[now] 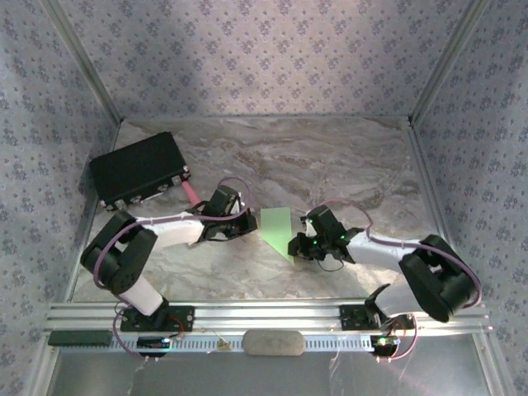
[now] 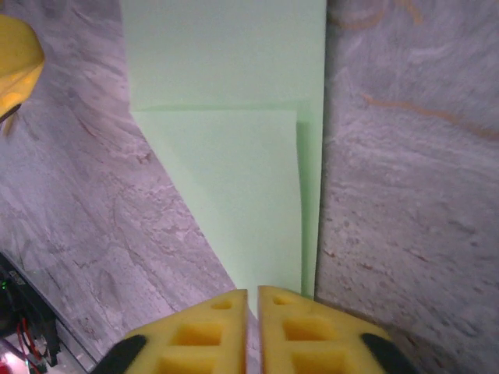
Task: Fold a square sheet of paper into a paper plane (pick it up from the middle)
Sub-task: Fourth fold the wing at the center of the table.
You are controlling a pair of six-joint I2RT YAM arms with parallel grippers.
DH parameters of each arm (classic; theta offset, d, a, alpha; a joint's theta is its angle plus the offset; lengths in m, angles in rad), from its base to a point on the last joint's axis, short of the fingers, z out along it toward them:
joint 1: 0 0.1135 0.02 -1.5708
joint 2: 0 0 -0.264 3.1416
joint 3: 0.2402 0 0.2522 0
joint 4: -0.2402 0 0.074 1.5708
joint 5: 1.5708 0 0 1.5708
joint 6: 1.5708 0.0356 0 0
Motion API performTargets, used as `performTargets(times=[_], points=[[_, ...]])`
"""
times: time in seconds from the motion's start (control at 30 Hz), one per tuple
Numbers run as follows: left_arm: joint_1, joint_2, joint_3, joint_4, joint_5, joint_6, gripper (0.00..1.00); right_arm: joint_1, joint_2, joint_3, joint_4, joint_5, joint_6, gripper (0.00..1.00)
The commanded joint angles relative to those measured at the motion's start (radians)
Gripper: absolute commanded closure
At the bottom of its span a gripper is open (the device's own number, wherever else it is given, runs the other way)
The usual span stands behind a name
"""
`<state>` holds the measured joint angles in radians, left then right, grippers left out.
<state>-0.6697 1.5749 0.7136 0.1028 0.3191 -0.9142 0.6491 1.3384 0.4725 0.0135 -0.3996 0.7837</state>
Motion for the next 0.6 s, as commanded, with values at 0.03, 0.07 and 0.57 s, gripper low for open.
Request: performTargets(times=[0.03, 0.07, 0.57], points=[[-0.008, -0.090, -0.019, -0.032, -0.054, 0.035, 0.90, -0.023, -0.099, 0.006, -0.112, 0.120, -0.050, 0.80], [-0.010, -0.111, -0.024, -0.036, -0.068, 0.037, 0.89, -0.028, -0.118, 0.012, -0.134, 0.151, -0.057, 0.76], [-0.069, -0.300, -0.077, -0.031, -0.212, 0.140, 0.67, -0.053, -0.151, 0.032, -0.146, 0.337, -0.208, 0.55]])
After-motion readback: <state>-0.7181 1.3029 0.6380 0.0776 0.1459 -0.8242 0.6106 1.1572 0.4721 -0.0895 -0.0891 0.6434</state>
